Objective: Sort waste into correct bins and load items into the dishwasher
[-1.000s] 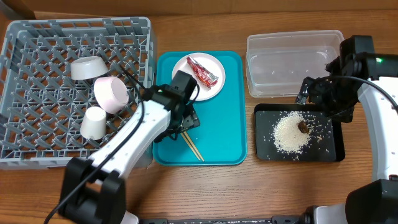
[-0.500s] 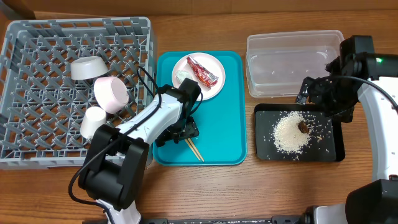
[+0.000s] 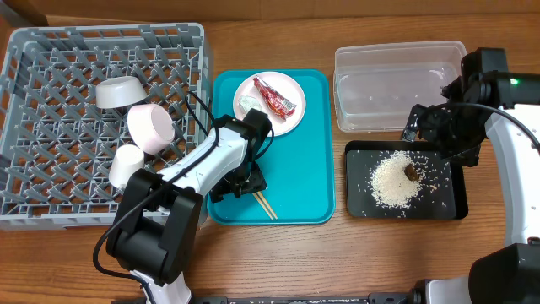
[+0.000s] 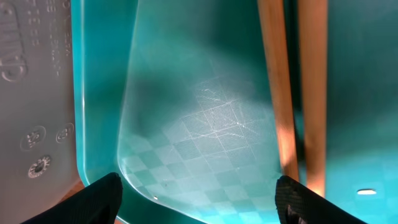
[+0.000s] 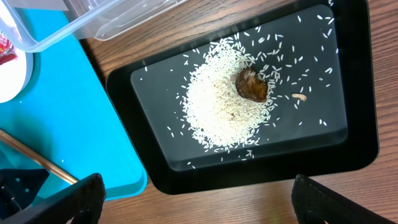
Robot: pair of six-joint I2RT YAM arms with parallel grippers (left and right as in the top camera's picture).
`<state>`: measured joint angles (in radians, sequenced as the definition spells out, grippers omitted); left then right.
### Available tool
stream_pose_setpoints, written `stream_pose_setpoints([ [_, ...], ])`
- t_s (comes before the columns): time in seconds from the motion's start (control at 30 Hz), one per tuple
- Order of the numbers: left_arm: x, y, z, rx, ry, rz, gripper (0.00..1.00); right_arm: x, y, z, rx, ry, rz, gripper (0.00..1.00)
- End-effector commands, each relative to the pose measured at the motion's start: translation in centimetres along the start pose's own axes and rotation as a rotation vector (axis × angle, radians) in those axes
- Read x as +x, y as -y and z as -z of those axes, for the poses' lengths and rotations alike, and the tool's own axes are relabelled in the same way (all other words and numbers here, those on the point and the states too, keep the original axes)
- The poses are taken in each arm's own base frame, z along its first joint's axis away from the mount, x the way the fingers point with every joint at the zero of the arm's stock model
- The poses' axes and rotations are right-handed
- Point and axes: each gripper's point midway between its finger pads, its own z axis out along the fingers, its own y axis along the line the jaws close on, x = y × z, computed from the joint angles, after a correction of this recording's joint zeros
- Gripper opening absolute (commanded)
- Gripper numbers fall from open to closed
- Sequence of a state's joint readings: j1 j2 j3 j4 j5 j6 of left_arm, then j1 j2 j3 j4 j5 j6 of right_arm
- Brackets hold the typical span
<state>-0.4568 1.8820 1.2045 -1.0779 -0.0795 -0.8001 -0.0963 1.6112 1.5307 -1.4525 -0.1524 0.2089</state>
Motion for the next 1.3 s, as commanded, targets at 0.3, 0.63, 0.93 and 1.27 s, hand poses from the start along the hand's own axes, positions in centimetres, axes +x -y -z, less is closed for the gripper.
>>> stream_pose_setpoints([
  [0.3, -0.8, 1.0, -0.5, 0.031, 0.028, -0.013, 0.91, -0.4, -0.4, 1.6, -0.011, 0.058, 0.016, 0.97],
  [0.63, -0.8, 1.9, -0.4, 0.073, 0.02, -0.017, 0.87, -0.4, -0.4, 1.6, -0.011, 0.058, 0.016, 0.97],
  [0.93, -0.8, 3.1, 0.5, 0.154, -0.014, -0.047, 0.85, -0.4, -0.4, 1.6, -0.011, 0.057, 0.016, 0.97],
  [1.27, -0.7, 3.5, 0.5, 0.172, -0.017, -0.109, 0.86, -0.4, -0.4, 1.6, -0.011, 0.06, 0.017, 0.97],
])
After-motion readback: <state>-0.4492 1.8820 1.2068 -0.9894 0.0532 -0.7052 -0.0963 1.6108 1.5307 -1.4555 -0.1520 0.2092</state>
